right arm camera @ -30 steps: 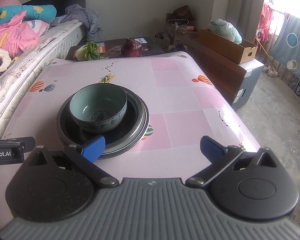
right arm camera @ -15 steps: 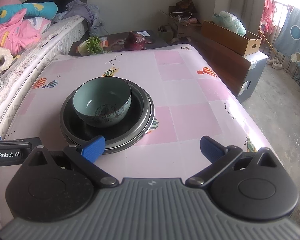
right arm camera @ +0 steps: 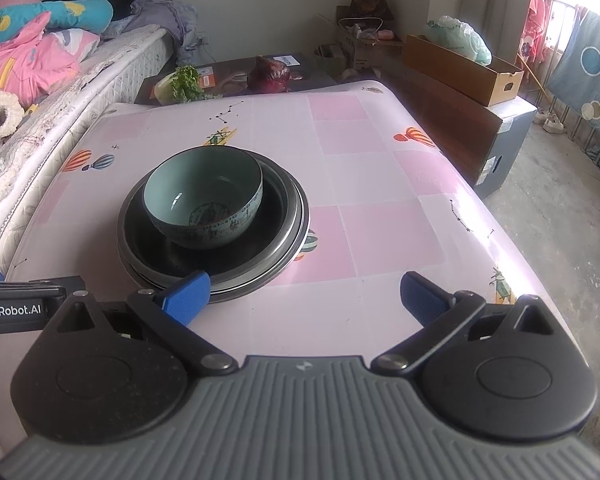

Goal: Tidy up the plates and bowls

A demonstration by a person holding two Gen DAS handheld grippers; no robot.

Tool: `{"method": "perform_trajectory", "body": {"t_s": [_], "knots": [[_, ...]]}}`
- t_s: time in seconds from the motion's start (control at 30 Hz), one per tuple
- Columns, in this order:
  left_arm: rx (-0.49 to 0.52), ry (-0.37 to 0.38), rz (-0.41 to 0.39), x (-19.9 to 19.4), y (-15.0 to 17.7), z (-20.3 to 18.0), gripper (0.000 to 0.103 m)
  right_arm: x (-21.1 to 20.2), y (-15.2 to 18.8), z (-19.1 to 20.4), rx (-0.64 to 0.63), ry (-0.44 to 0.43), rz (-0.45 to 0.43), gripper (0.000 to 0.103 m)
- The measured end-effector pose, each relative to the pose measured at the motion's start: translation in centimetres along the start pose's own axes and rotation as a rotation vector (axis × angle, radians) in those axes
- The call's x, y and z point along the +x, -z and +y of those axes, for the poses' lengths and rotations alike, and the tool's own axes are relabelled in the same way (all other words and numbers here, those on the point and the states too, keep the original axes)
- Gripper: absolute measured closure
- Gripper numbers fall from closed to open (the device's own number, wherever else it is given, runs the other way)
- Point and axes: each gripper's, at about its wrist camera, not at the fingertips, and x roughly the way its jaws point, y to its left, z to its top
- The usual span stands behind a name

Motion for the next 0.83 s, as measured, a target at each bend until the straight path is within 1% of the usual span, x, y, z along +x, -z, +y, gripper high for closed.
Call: {"method": "perform_trajectory", "body": {"t_s": [0.83], "knots": [[-0.009, 0.008, 0.012, 0.07, 0.08, 0.25, 0.0, 0.23, -0.05, 0.38, -0.013, -0.001, 0.007, 0.001]]}}
